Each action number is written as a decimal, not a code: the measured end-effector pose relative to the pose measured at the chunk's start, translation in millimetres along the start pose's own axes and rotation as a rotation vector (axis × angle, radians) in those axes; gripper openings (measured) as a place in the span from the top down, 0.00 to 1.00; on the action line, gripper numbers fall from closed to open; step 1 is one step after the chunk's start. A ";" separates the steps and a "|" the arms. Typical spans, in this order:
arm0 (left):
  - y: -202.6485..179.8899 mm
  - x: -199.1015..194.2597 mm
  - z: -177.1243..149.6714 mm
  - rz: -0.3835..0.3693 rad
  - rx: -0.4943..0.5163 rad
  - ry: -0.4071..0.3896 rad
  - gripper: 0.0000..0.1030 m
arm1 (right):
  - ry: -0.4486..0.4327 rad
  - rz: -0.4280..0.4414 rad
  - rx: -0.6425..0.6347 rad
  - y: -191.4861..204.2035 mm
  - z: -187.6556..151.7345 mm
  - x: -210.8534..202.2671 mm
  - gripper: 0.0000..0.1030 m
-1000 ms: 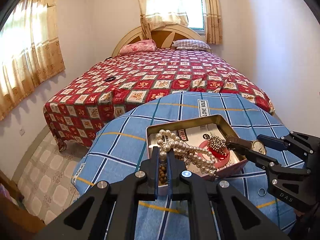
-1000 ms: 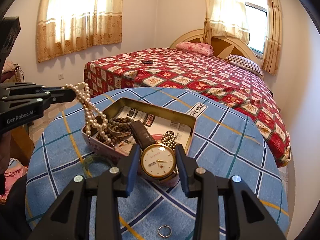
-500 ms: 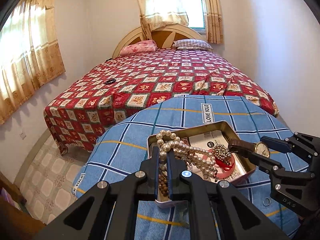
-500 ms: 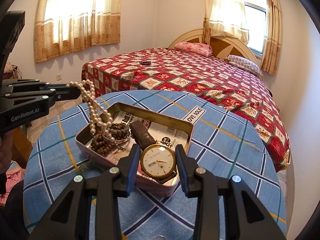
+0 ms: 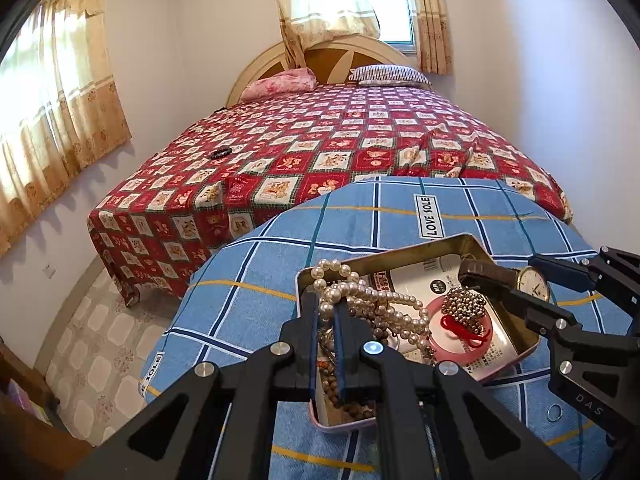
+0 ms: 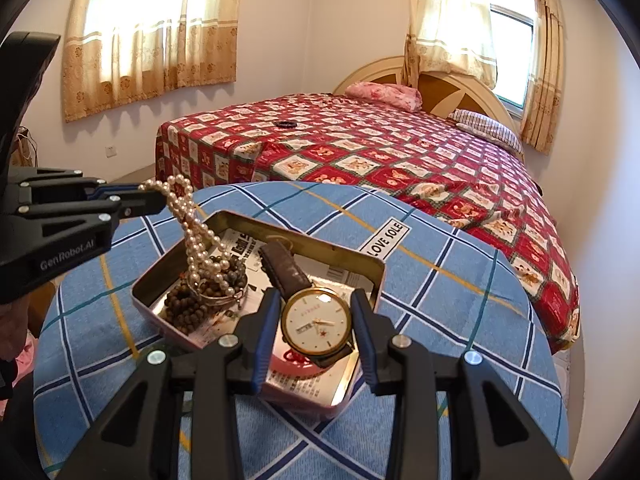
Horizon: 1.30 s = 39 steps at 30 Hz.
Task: Organize jewelry
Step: 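Release the pearl necklace from the left tool while the right tool releases the watch in the tin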
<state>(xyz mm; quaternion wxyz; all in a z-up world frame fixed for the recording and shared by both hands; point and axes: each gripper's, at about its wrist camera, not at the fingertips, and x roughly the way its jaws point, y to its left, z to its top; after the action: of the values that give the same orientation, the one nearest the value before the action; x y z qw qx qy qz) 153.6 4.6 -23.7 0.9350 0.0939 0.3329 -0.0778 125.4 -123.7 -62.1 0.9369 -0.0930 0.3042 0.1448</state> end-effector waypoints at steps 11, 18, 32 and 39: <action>-4.7 18.0 1.2 0.000 0.023 0.028 0.94 | 0.019 -0.010 0.011 -1.9 4.4 13.5 0.63; -5.7 26.9 -0.1 -0.001 0.034 0.047 0.94 | 0.042 -0.011 0.014 -0.3 4.2 24.7 0.63; -7.6 41.7 -6.3 0.013 0.049 0.075 0.94 | 0.075 -0.019 0.017 0.7 -0.3 37.0 0.63; -7.2 47.5 -10.7 0.021 0.046 0.087 0.94 | 0.088 -0.022 0.020 2.2 -5.0 42.1 0.62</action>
<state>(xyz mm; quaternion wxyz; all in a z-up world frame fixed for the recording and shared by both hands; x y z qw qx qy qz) 182.0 -3.8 -62.9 0.9181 0.1220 0.3703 -0.0713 154.5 -113.9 -91.4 0.9251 -0.0934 0.3455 0.1271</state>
